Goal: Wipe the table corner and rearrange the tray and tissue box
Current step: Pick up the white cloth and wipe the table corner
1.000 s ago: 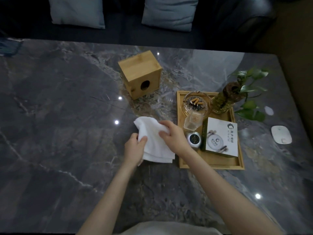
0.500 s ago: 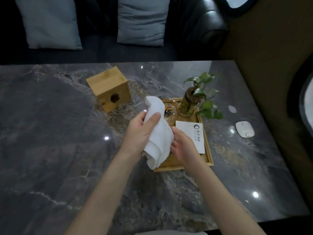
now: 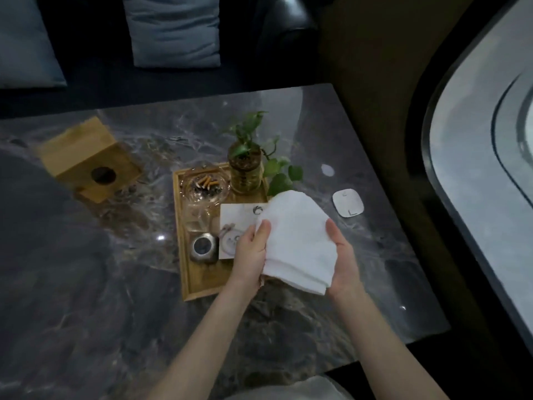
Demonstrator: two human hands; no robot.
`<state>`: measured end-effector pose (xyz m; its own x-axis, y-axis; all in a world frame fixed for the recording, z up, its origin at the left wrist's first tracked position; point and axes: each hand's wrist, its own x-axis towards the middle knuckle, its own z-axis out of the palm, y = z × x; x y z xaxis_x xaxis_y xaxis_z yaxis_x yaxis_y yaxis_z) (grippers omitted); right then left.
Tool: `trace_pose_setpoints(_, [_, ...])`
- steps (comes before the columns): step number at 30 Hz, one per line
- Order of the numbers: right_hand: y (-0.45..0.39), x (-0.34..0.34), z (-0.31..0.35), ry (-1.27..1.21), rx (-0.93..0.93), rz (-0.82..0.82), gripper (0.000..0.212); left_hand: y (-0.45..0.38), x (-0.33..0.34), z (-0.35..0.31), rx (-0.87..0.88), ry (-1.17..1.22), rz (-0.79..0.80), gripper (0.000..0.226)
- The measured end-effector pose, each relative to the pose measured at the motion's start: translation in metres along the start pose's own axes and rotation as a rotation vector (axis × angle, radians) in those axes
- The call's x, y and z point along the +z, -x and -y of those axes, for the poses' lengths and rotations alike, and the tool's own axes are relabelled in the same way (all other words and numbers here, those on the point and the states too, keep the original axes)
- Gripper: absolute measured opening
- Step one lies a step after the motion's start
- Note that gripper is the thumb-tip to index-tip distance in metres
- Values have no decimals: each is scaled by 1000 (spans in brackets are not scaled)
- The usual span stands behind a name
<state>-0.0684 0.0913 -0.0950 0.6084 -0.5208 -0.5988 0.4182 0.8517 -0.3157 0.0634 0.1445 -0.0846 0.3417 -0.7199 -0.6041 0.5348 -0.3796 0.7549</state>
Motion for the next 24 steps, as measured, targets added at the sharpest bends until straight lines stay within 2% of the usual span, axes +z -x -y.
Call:
trace_pose_setpoints(3, [9,-17,30,32,-23,-41,61,-11,27,12,49,-267,37,20])
trace_pose_setpoints(6, [11,-29,70,69,-71,-80,47,-26,53,19,95,-458,37,27])
trace_pose_setpoints(9, [8,-29,112,148,-137,-129,53,-49,76,27,227,-653,49,38])
trace_pose_setpoints(13, [-4,-22,162,259,-227,-229,46,-93,97,31,414,-1001,-23,44])
trace_pose_setpoints(17, [-23,-13,204,457,-324,-285,38,-134,104,39,411,-1318,-160,52])
trace_pose_setpoints(20, [-44,-4,223,835,-417,-390,33,-150,102,51,360,-1432,-204,55])
trace_pose_setpoints(23, [-75,-4,223,1406,-729,-390,39,-156,101,62,372,-1509,-235,57])
trace_pose_setpoints(24, [-87,-7,220,1592,-781,-350,42,-157,100,65,385,-1535,-254,58])
